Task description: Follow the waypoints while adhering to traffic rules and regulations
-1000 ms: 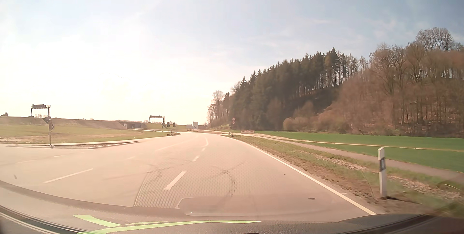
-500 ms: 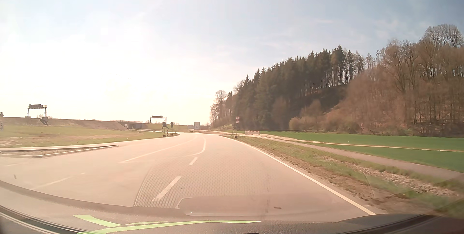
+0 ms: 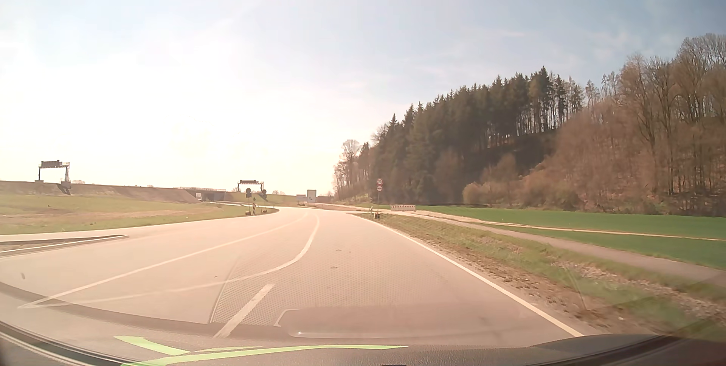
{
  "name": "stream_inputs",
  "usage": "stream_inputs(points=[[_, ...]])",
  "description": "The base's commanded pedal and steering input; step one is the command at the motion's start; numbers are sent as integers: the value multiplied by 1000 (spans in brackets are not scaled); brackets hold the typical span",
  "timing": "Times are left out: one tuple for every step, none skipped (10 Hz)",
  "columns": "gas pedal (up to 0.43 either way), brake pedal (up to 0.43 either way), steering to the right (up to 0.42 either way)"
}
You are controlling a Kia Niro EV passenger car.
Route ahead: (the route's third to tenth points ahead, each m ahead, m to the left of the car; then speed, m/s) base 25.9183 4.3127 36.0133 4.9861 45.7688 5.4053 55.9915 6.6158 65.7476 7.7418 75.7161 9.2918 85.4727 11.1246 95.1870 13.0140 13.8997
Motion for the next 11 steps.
stream_inputs(points=[[87, 0, -11], [87, 0, -11], [87, 0, -11], [87, 0, -12], [87, 0, -12], [87, 0, -13], [87, 0, -12], [79, 0, -13], [67, 0, -12], [67, 0, -12], [67, 0, -12]])
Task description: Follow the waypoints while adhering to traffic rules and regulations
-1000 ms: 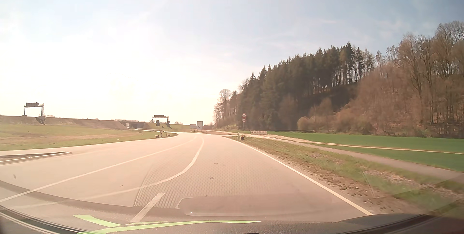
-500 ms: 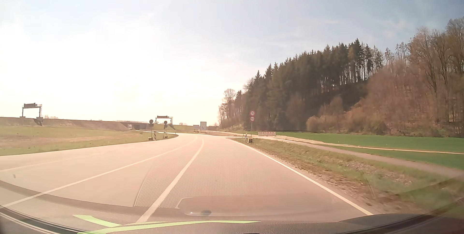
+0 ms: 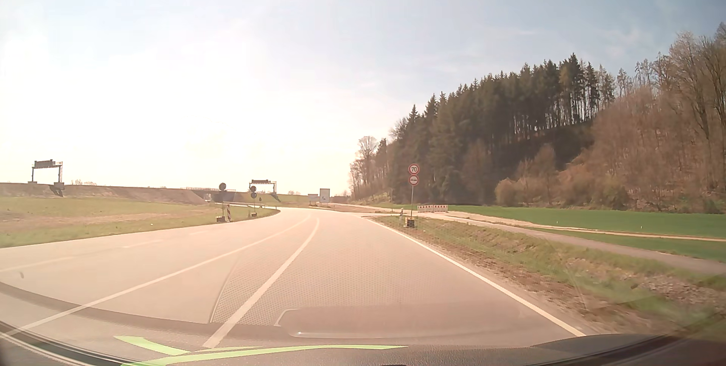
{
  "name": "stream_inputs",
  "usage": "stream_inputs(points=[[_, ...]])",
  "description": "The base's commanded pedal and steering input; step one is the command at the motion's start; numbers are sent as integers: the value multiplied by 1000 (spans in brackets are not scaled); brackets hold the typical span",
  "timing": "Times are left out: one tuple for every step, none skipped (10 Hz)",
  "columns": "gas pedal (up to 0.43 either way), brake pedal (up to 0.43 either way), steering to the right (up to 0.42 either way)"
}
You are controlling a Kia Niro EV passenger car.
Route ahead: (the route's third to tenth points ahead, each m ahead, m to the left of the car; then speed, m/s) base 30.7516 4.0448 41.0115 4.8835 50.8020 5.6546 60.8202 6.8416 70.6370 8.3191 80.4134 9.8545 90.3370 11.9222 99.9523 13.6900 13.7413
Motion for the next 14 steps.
stream_inputs(points=[[67, 0, -12], [67, 0, -12], [67, 0, -12], [67, 0, -12], [67, 0, -13], [67, 0, -13], [79, 0, -12], [79, 0, -12], [79, 0, -12], [87, 0, -12], [98, 0, -13], [98, 0, -12], [110, 0, -12], [110, 0, -12]])
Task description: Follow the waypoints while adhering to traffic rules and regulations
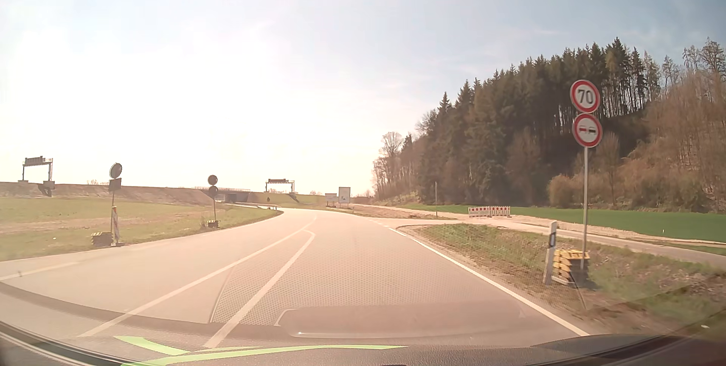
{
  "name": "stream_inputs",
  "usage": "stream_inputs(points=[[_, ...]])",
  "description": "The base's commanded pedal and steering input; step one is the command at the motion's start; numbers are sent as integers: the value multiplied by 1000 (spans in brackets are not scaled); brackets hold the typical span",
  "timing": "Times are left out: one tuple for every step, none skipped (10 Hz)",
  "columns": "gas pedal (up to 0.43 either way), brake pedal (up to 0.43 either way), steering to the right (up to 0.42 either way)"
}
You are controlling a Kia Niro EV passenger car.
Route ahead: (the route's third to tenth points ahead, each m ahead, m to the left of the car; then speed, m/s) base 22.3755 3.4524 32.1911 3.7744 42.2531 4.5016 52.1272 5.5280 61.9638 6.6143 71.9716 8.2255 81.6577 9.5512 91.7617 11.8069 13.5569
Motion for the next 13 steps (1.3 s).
stream_inputs(points=[[110, 0, -12], [110, 0, -12], [110, 0, -12], [110, 0, -11], [110, 0, -11], [59, 0, -12], [0, 0, -12], [0, 0, -11], [0, 0, -11], [0, 0, -12], [0, 0, -12], [0, 0, -11], [0, 0, -12]])
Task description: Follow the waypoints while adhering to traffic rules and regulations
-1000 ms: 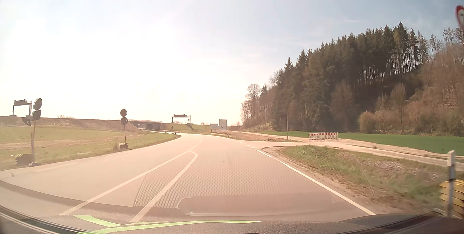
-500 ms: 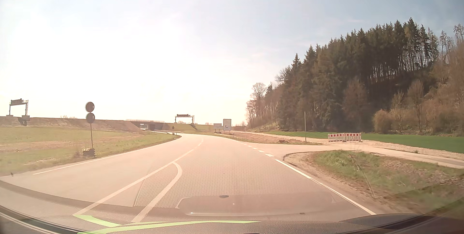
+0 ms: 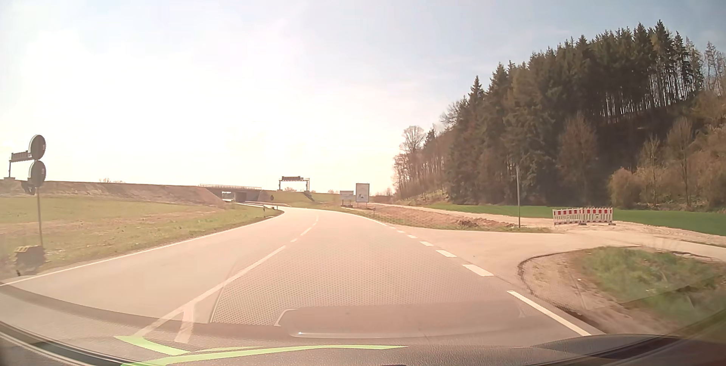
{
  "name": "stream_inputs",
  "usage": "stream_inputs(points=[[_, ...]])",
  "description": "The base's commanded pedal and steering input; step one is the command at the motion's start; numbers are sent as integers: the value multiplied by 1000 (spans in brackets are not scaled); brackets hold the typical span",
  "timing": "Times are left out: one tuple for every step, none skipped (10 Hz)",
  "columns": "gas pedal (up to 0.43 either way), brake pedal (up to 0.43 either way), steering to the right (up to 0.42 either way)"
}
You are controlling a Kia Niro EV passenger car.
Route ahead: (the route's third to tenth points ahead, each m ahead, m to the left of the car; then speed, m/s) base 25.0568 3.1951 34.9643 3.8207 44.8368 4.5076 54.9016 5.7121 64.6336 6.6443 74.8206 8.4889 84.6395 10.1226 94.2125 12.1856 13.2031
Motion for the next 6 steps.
stream_inputs(points=[[0, 0, -12], [0, 0, -12], [0, 0, -12], [0, 0, -12], [0, 0, -11], [28, 0, -8]])
